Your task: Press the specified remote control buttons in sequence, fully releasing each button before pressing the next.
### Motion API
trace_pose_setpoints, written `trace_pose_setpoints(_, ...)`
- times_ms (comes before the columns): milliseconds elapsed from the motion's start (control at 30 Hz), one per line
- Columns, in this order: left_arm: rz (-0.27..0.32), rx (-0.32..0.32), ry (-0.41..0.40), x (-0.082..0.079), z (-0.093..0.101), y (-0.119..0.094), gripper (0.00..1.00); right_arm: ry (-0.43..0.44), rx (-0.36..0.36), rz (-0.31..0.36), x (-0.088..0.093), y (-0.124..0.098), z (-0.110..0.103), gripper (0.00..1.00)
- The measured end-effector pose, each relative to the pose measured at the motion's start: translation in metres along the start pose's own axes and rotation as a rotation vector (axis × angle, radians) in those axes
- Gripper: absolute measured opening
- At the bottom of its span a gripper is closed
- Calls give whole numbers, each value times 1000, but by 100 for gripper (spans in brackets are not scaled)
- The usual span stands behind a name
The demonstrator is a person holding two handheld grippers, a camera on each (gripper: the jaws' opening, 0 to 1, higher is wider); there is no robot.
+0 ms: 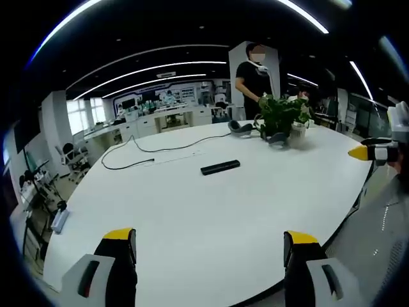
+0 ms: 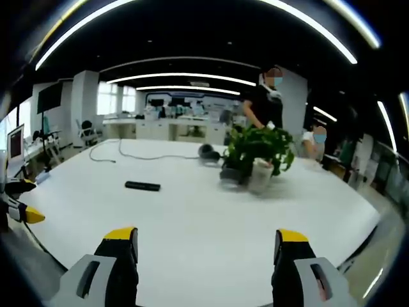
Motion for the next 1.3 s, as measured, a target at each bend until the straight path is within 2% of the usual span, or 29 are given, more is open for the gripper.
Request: trace_pose_setpoints(1300,-14,9,17,1,2,2,100,-10,-2,-5,1,1,0,86)
Point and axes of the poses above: the point that each gripper's makers call its tool centre point, and the gripper's own axes: y roughly forward along the fingers, z roughly to its right, x roughly out of its underside, the point moved 7 cm from there along -y, roughly backward along the fingers, and after that the axes turned 5 degrees about -z, right-handed, at the moved point
